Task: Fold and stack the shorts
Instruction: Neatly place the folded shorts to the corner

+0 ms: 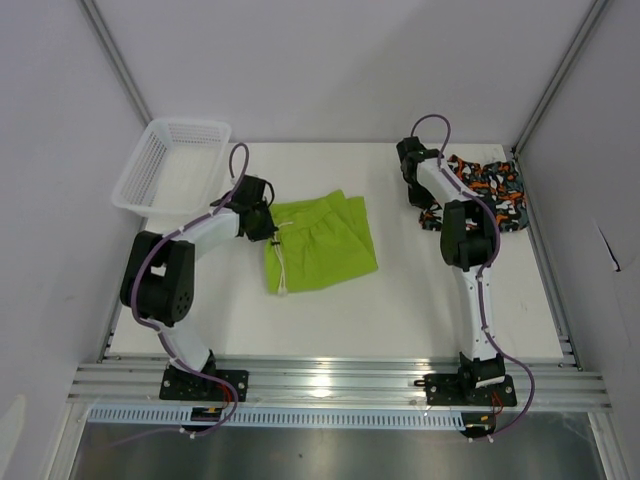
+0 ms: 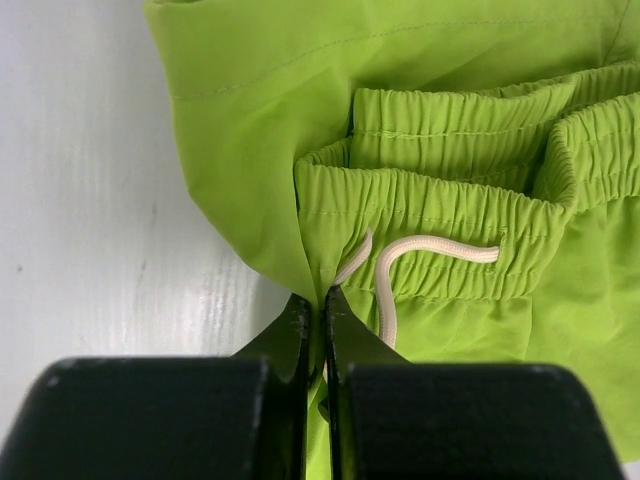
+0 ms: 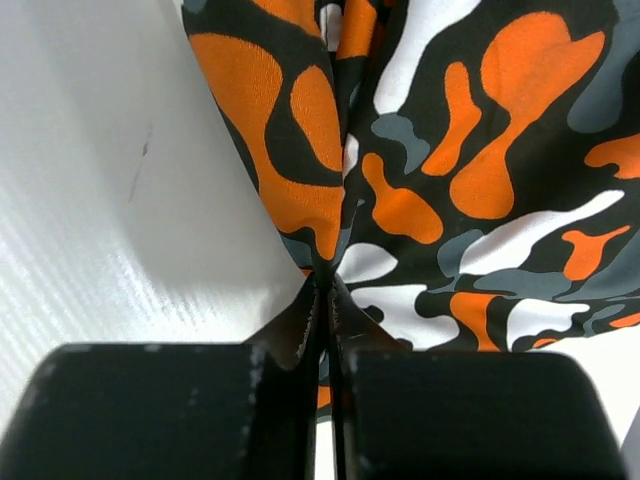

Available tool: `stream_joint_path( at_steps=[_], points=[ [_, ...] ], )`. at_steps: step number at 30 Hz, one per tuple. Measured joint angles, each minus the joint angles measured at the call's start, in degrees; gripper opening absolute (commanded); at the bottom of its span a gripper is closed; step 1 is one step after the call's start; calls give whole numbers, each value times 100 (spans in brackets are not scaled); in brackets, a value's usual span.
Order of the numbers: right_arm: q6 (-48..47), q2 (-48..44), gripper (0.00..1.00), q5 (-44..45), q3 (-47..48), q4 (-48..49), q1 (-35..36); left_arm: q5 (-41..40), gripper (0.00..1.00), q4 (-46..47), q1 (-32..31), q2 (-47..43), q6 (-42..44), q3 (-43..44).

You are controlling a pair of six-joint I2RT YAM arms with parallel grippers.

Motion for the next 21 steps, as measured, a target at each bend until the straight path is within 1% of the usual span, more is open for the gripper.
stream_joint_path(
  at_steps=[6,11,13,14,15,16,17,18,20,21],
  points=[
    [-20,-352,0,-254,-575,260,146,94,0,4,269,-155,39,-258],
    [44,-708,0,-509,-1051,341,647,129,0,22,468,-382,98,-492],
    [68,-796,4,-636,-1141,358,879,129,0,22,498,-459,122,-564],
    [94,-852,9,-697,-1189,367,990,127,0,24,505,-485,138,-592],
    [122,-907,36,-745,-1217,363,1106,129,0,28,516,-518,146,-629],
    [197,-955,48,-807,-1226,363,1217,129,0,35,527,-555,149,-671],
    [236,-1008,55,-857,-1228,376,1309,127,0,39,538,-590,153,-715],
    [234,-1058,65,-907,-1235,387,1366,127,0,42,551,-621,155,-754],
    [280,-1233,70,-1150,-1311,437,1421,129,0,57,575,-664,160,-809],
    [289,-1325,76,-1296,-1335,444,1414,129,2,68,581,-669,160,-824]
  ],
)
